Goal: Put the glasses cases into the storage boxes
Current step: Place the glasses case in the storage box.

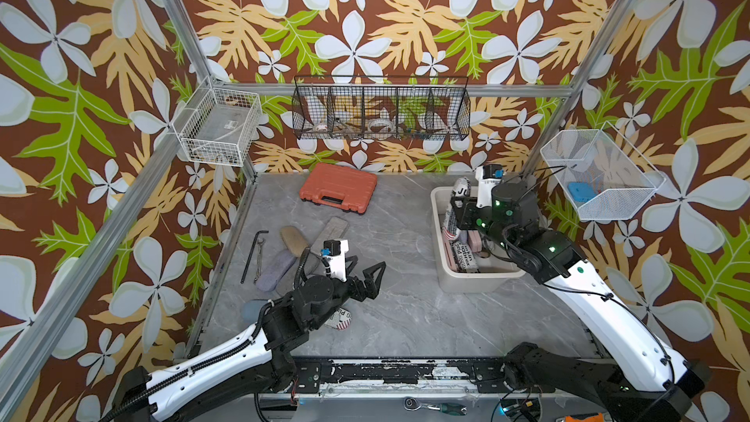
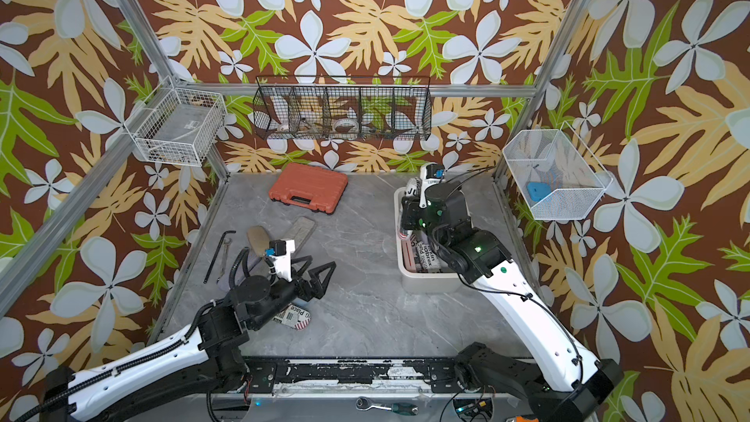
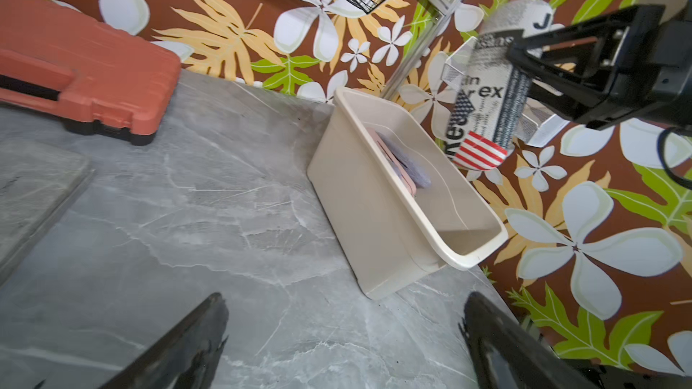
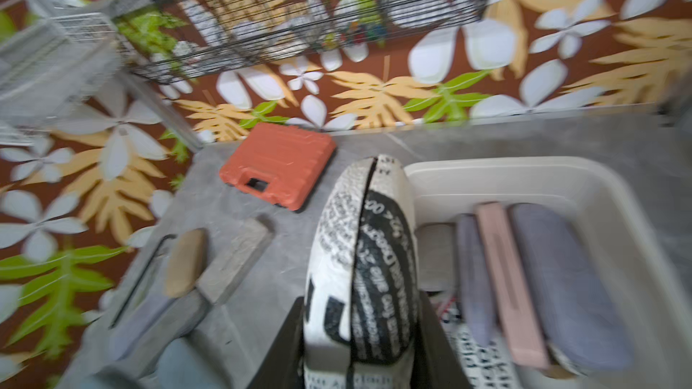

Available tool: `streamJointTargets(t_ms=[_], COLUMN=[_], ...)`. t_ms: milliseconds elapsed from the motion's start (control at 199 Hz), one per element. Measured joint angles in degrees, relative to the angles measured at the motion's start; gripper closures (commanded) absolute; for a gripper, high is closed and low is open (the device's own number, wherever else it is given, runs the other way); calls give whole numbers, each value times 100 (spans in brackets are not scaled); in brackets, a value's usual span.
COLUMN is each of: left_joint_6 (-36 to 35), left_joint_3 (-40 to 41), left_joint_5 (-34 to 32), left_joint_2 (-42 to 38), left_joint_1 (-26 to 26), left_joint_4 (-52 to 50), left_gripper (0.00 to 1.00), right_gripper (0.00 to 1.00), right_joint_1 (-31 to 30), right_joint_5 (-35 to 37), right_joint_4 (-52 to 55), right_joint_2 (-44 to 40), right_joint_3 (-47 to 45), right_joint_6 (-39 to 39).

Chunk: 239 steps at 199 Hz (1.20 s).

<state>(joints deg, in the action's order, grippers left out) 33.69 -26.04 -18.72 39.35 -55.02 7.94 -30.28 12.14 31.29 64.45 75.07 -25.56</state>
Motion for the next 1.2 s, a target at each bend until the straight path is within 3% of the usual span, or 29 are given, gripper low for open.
streamJointTargets(t_ms=[281,532,843,1199], left_joint_6=[385,664,664,662], left_joint_3=[341,356,205,-24], left_joint_5=[-883,-1150,-1185,-1182], left_joint_2=[-1008,-1224,-1034,-831], left_joint_1=[0,0,0,0], left_joint_4=[-758,-1108,-1349,-1469], left_gripper=[0,0,0,0], right_gripper=[71,70,66,46], right_joint_1=[79,181,356,413], right_joint_5=[1969,2883,3178,2905], right_joint_4=[1478,1718,1388,1390], right_joint_2=[90,599,1172,1445], right_joint_3=[-365,-848,-1467,-1532], right_joint_6=[518,758,774,649])
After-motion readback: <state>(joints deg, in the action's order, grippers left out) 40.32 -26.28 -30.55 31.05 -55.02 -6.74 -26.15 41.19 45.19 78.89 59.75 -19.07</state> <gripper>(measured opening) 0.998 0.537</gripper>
